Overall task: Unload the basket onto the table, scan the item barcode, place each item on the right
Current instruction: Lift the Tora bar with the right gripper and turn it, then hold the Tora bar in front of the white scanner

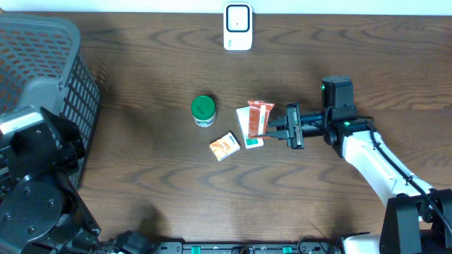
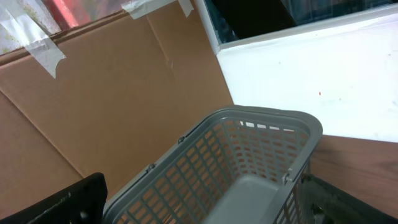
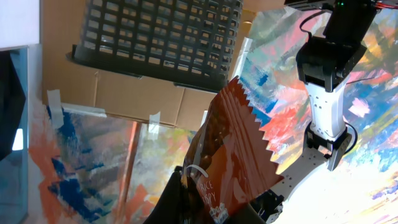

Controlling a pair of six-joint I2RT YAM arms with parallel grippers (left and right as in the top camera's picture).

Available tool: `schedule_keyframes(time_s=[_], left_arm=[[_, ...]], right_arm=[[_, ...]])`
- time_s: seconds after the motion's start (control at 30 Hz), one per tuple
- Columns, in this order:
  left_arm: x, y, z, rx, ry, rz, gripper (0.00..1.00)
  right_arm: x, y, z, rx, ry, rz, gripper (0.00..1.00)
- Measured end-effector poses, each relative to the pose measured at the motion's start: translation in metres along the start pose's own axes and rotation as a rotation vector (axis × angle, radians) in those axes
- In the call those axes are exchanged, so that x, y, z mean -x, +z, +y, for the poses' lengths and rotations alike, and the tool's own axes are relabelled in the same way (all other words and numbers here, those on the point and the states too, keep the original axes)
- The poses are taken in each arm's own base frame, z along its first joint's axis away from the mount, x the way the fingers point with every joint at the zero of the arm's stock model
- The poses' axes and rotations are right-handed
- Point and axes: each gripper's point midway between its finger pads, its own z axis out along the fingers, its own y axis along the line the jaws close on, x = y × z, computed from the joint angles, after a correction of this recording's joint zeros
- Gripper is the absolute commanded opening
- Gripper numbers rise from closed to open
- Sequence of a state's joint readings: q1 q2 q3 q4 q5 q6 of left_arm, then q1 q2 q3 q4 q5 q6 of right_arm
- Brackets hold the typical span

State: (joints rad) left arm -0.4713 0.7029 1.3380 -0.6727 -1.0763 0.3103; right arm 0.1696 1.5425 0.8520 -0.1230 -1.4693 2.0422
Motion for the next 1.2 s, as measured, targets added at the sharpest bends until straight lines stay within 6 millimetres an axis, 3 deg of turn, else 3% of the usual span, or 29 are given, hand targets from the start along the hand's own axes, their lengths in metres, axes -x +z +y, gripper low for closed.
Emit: schedule_keyframes(time_s=[0.17,0.4,0.53,0.8,0.97,1.2], left_arm=[[0.000,0.000,0.000,0.000,0.000,0.000,0.98],[0.000,0.000,0.000,0.000,0.000,0.000,0.98],[0.000,0.000,0.000,0.000,0.000,0.000,0.98],[0.000,0.000,0.000,0.000,0.000,0.000,0.98],[0.000,0.000,0.000,0.000,0.000,0.000,0.98],[0.000,0.000,0.000,0.000,0.000,0.000,0.98]], right_arm=[[0.000,0.000,0.005,0.010,-0.062,-0.008,0.02],[-0.006,0.000,0.062,0.162,-0.737,-0.175,0.01],[0.005,-0.009,0.085,0.228,-0.952,-0.331,0.01],[0.046,-0.038,0.120,0.284,-1.108,-0.738,0.01],[0.059,-0.050,0.141,0.320,-1.172,-1.026,0.01],[0.042,-0.066,0.189,0.533,-1.349,-1.438,0.01]])
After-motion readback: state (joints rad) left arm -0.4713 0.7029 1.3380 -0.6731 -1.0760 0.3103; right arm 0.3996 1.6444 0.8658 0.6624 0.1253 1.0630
